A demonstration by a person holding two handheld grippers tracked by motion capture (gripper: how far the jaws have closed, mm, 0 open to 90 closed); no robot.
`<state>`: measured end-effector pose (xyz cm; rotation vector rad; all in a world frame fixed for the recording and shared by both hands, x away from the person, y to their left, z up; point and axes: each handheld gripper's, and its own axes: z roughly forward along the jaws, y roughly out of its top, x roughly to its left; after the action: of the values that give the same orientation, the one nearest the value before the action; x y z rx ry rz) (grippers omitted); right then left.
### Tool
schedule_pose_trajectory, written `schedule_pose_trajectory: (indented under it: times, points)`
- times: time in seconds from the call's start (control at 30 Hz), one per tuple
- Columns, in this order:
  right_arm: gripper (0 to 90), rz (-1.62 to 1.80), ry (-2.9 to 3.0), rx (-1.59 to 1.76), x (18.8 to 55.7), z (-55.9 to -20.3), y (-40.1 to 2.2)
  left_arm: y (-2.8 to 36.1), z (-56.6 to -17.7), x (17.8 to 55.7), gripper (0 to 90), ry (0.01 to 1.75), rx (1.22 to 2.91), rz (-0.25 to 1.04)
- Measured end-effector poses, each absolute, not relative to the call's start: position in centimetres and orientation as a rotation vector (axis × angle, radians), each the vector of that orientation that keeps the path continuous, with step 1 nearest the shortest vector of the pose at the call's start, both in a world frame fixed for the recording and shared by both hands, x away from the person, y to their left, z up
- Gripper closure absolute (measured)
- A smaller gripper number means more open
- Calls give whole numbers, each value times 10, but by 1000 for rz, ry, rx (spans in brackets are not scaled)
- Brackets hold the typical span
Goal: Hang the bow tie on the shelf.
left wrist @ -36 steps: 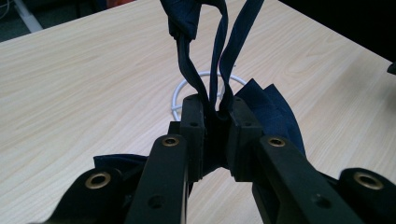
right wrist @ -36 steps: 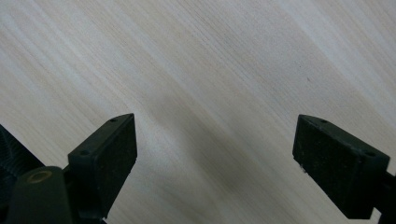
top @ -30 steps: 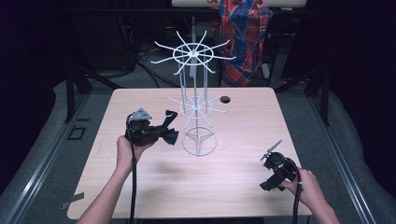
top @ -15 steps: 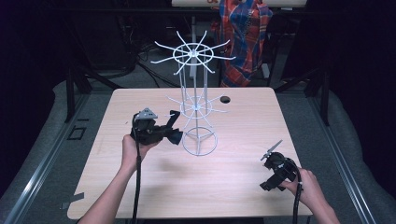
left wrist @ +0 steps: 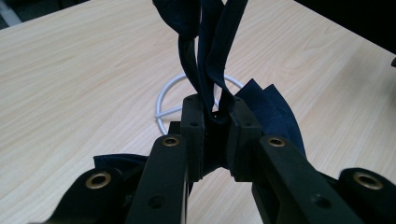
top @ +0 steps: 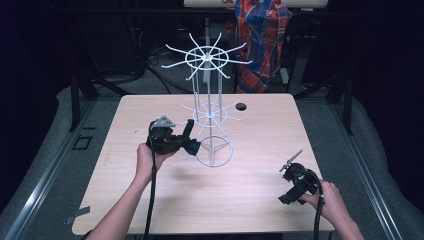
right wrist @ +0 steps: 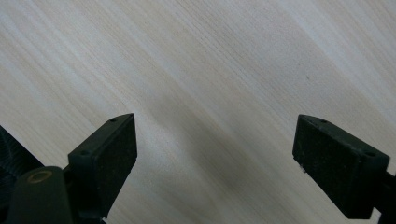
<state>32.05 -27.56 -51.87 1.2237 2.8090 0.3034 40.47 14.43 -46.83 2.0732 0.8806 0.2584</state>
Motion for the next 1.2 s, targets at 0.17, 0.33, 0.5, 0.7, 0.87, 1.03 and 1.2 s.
schedule_pose_trajectory:
  times: [0.17, 0.33, 0.5, 0.7, 0.87, 1.03, 1.2]
  points:
    - [136, 309, 2808, 1225, 320, -519, -276, 142, -470, 406, 789, 880, 2072, 257]
    - [136, 294, 2809, 1214, 320, -518, -275, 143, -470, 406, 788, 884, 2071, 260]
    - [136, 296, 2810, 1217, 320, -518, -275, 142, -472, 406, 787, 884, 2070, 266]
    - [136, 294, 2810, 1215, 320, -518, -275, 143, -475, 406, 785, 893, 2046, 263]
    - [136, 301, 2811, 1215, 320, -518, -276, 141, -479, 406, 773, 897, 2044, 258]
    - [136, 294, 2811, 1212, 320, -518, -276, 140, -481, 406, 760, 904, 2043, 257]
    - [136, 301, 2811, 1215, 320, -518, -276, 141, -482, 406, 747, 907, 2043, 247]
